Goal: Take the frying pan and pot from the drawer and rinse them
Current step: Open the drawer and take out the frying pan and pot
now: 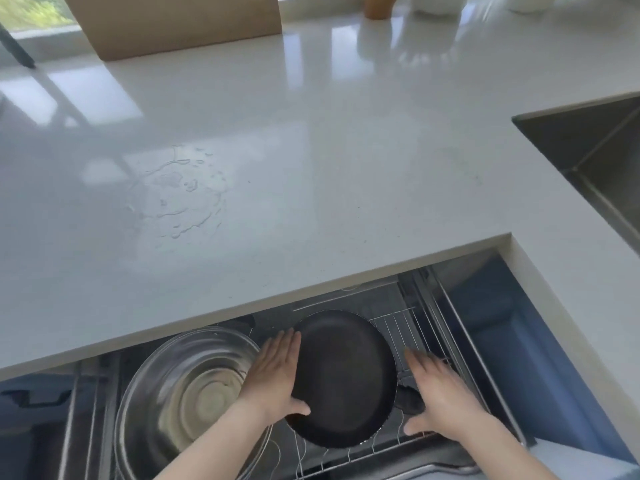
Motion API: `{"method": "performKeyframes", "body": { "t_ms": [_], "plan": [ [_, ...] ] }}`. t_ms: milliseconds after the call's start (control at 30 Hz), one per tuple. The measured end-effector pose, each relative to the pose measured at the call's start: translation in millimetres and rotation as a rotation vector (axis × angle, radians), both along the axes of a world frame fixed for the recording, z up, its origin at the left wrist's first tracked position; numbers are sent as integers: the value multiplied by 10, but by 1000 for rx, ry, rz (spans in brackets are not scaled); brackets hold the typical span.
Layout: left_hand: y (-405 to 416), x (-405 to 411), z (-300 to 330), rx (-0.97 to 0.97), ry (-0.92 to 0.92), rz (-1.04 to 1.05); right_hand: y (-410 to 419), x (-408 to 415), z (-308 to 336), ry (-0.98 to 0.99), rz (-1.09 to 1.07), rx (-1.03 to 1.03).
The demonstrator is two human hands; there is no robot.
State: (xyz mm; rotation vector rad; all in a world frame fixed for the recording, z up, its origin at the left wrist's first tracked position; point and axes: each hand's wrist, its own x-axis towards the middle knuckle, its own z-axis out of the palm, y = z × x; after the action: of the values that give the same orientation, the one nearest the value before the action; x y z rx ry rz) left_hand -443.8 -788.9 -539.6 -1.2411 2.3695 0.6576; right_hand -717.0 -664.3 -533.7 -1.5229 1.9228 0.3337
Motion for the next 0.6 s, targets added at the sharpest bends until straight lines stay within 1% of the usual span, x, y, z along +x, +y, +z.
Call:
{"method": "performKeyframes", "body": {
  "t_ms": [100, 200, 433, 600],
  "plan": [
    [-127, -47, -157, 49, 25, -18, -33, -53, -157, -35, -18, 27],
    [-177, -1, -219, 93, 18, 6, -49, -63, -253, -73, -21, 51],
    [-267, 227, -231, 81, -80, -3, -124, 18, -303, -132, -10, 23],
    [-358, 333, -292, 71, -155, -11, -173, 107, -376, -91, -15, 42]
  ]
}}
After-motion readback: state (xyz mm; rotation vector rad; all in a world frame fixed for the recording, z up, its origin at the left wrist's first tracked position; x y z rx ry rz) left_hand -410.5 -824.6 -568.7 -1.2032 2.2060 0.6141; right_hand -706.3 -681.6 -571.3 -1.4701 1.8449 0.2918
